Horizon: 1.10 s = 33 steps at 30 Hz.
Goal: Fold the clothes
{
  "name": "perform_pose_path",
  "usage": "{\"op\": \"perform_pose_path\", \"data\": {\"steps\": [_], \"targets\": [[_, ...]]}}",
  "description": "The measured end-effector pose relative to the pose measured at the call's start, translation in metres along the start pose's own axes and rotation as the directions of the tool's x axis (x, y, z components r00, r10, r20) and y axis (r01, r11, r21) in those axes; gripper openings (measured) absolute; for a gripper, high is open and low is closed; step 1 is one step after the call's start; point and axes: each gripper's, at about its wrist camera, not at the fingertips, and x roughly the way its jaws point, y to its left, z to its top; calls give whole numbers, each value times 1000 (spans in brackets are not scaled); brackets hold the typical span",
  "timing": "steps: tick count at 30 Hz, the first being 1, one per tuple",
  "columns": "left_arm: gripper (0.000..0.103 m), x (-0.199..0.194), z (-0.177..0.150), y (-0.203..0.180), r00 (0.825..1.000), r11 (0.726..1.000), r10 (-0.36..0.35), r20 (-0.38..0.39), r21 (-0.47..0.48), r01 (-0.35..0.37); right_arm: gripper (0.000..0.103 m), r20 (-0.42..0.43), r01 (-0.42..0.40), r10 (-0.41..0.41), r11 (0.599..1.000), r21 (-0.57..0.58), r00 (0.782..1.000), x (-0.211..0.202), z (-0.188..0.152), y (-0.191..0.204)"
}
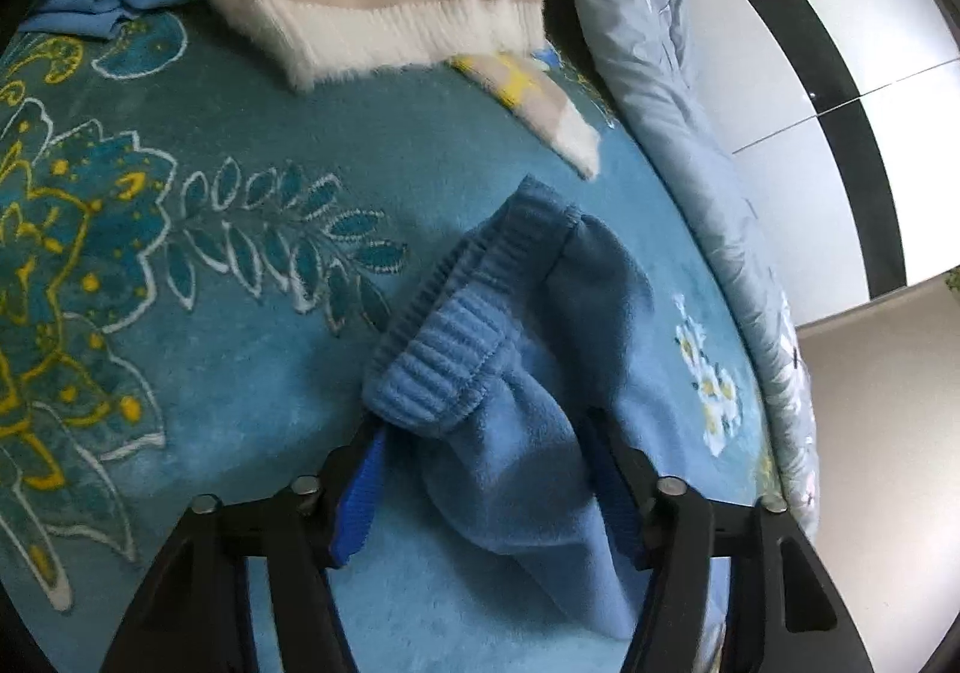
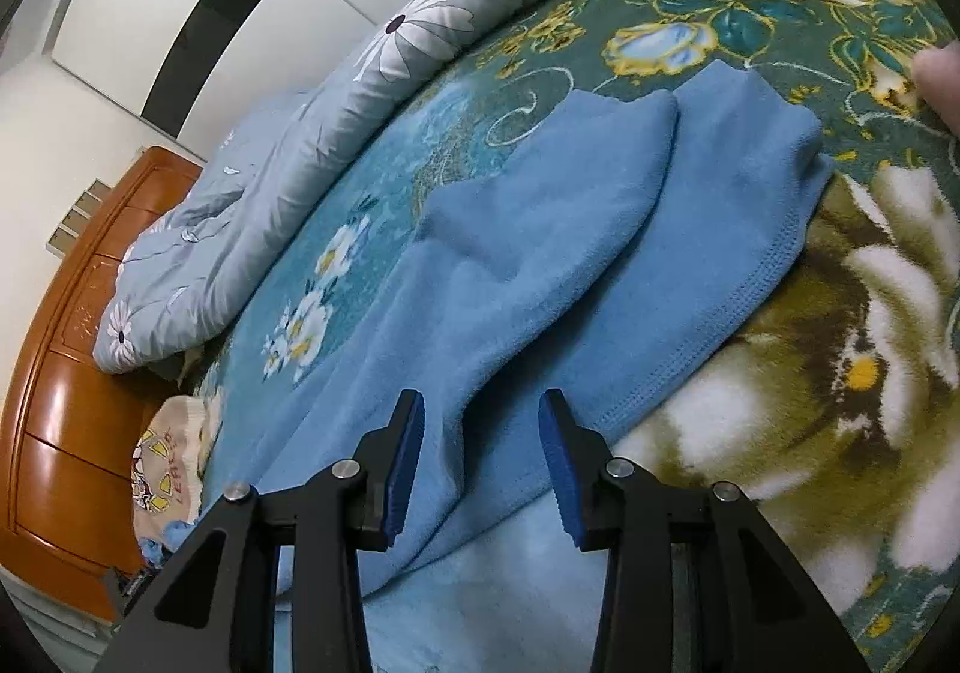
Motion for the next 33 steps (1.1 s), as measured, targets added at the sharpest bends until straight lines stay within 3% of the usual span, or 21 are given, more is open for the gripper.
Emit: {"op": "perform_pose_path", "data": {"steps": [1,3,8,9,10,11,12,17,22,27,30,33], "targets": [[47,-1,0,0,1000,1000,-1,7,-1,1,41,2,-2,2,1000,2,1000,2,1,1],[26,-3,1,1,1000,1000,-4,16,-7,4,41,9,-11,11,1000,15,1000,4,4,1],[18,-15,1,4,999,1000,-12,51,3,12,41,24,-23,22,998,54,999,12,13,1],[17,-19,1,4,998,1000,-17,65,6,17,37,24,-19,17,998,56,1000,13,15,2],[17,-23,2,4,997,1000,-21,77,9,21,18,26,-13,12,999,50,1000,14,16,3],[15,-27,2,4,996,1000,-25,88,12,24,7,27,-7,6,999,44,1000,14,16,5],[15,-31,4,4,995,999,-31,100,15,30,4,31,-5,4,999,36,1000,12,17,6],[14,-57,18,10,985,999,-23,169,38,17,3,73,-32,40,994,-104,996,-9,11,29],[14,-90,35,30,964,1000,15,265,17,-20,4,-30,-103,99,980,-173,995,-2,-20,48],[14,-83,38,46,970,999,37,240,-11,-35,4,-73,-110,103,988,-110,992,19,-37,40],[14,-78,39,55,974,999,49,222,-28,-44,23,-35,-94,92,994,-58,995,15,-33,30],[14,-74,40,65,977,998,61,204,-45,-53,25,22,-51,52,999,-4,998,8,-23,16]]}}
